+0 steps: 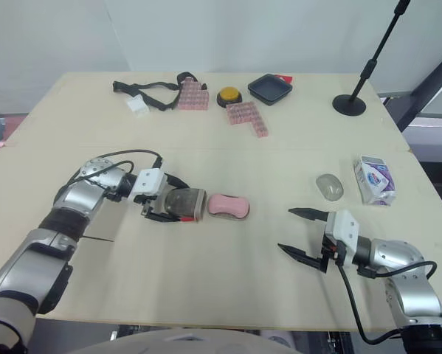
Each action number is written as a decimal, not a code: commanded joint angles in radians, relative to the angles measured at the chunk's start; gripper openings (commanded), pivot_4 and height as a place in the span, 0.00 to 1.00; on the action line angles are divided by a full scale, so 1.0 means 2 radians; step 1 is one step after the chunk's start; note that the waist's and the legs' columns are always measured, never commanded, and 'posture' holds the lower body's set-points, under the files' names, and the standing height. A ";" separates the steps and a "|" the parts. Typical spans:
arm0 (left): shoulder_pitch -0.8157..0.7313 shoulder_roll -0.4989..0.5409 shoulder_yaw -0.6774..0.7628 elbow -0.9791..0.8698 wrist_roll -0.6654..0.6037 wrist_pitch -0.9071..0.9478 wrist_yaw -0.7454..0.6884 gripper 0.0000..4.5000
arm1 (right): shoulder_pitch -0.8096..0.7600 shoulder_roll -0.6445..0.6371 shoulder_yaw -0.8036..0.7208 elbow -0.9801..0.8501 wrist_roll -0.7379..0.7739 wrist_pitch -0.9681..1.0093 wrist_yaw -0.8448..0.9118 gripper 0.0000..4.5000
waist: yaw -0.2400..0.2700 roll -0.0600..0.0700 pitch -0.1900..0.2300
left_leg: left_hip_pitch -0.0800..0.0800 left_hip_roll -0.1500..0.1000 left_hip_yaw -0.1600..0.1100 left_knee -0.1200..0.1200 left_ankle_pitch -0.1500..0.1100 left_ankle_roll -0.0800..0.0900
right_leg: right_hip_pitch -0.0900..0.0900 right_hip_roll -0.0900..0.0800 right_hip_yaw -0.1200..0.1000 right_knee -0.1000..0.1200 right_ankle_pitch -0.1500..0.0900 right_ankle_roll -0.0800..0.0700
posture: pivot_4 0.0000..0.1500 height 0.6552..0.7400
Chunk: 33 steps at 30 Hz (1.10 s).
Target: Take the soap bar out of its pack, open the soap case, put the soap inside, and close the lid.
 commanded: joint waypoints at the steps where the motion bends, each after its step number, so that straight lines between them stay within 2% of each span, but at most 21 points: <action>1: -0.005 -0.001 0.007 -0.004 -0.005 -0.006 0.001 1.00 | 0.008 -0.003 -0.005 -0.004 0.010 -0.007 0.003 0.99 | 0.000 0.000 0.000 | 0.000 0.000 0.000 0.000 0.000 0.000 | 0.000 0.000 0.000 0.000 0.000 0.000 | 1.00 1.00; 5: -0.006 -0.001 0.007 0.000 -0.003 -0.010 0.002 0.77 | 0.013 -0.006 -0.008 0.002 0.007 -0.014 0.006 1.00 | 0.000 0.000 0.000 | 0.000 0.000 0.000 0.000 0.000 0.000 | 0.000 0.000 0.000 0.000 0.000 0.000 | 1.00 1.00; 13: -0.002 0.000 0.017 -0.008 -0.012 -0.008 0.014 0.77 | 0.015 -0.025 0.004 -0.004 -0.007 -0.022 0.019 1.00 | 0.000 0.000 0.000 | 0.000 0.000 0.000 0.000 -0.001 0.001 | 0.000 0.000 0.000 0.000 0.000 0.000 | 1.00 1.00; 17: 0.018 0.010 0.023 -0.041 -0.026 0.007 0.009 0.77 | -0.021 -0.059 0.031 -0.051 -0.013 0.044 0.013 1.00 | -0.004 0.000 0.000 | 0.000 0.000 0.000 0.000 -0.001 0.002 | 0.000 0.000 0.000 0.000 0.000 0.000 | 1.00 1.00; 21: 0.036 0.021 0.024 -0.069 -0.033 0.016 0.007 0.77 | -0.086 -0.080 0.065 -0.096 -0.019 0.144 -0.014 1.00 | -0.004 0.000 0.000 | 0.001 0.000 0.000 0.000 -0.001 0.002 | 0.000 0.000 0.000 0.000 0.000 0.000 | 1.00 1.00; 23: 0.044 0.026 0.022 -0.080 -0.033 0.018 0.007 0.77 | -0.143 -0.080 0.098 -0.112 -0.040 0.192 -0.031 1.00 | -0.003 0.000 0.000 | 0.001 0.000 0.000 0.000 0.000 0.000 | 0.000 0.000 0.000 0.000 0.000 0.000 | 1.00 1.00; 27: 0.052 0.028 0.020 -0.091 -0.031 0.022 0.010 0.77 | -0.249 -0.060 0.172 -0.123 -0.081 0.275 -0.056 1.00 | -0.004 0.000 0.000 | 0.001 0.000 0.000 0.000 0.000 0.000 | 0.000 0.000 0.000 0.000 0.000 0.000 | 1.00 1.00; 33: 0.056 0.026 0.018 -0.093 -0.028 0.021 0.015 0.77 | -0.334 -0.028 0.241 -0.121 -0.099 0.374 -0.071 1.00 | 0.002 0.000 0.000 | -0.001 0.000 0.000 -0.001 0.000 0.000 | 0.000 0.000 -0.001 0.001 0.000 0.000 | 1.00 1.00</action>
